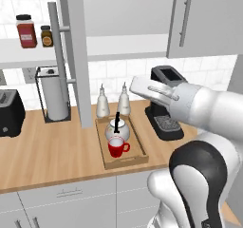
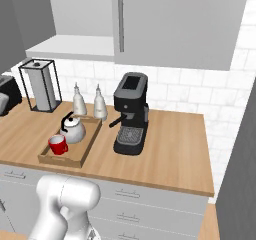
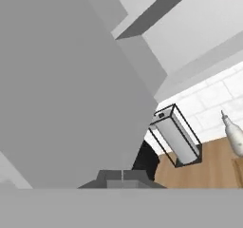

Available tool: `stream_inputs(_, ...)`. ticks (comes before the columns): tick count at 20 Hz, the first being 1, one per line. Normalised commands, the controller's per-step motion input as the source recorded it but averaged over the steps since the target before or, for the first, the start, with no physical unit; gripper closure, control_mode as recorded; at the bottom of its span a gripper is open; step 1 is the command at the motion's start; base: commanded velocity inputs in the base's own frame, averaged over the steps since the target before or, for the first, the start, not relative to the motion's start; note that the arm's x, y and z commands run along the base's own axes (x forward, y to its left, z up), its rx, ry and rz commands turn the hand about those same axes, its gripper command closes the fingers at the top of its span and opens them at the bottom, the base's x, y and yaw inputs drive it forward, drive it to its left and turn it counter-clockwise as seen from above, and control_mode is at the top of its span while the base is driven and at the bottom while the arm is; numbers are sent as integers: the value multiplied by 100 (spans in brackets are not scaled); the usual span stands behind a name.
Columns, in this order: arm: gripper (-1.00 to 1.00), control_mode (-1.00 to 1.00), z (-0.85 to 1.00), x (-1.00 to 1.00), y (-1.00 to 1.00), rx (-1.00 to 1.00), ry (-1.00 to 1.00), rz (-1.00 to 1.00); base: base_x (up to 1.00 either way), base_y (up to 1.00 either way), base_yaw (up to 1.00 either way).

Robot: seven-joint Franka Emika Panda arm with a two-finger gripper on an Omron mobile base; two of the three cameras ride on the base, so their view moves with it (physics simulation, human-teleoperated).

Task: Pick the kettle from the counter and place it on the tray. Then pick the mug from the cabinet and place it on the tray. Then close the cabinet doors.

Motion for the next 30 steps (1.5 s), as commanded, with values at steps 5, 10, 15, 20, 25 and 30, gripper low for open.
stream_inputs(5,100,-100,-15,-13,54,0,-15,-26,0,0,0)
stream_inputs(10,100,-100,-3,-22,51,0,0,-25,0,0,0)
stream_inputs(15,100,-100,-5,-49,39,0,-4,-20,0,0,0)
stream_inputs(20,100,-100,-28,0,88,0,-10,-22,0,0,0)
stream_inputs(25,100,-100,-51,51,100,-5,-4,-26,0,0,0)
stream_inputs(30,100,-100,-53,100,100,-3,0,-28,0,0,0)
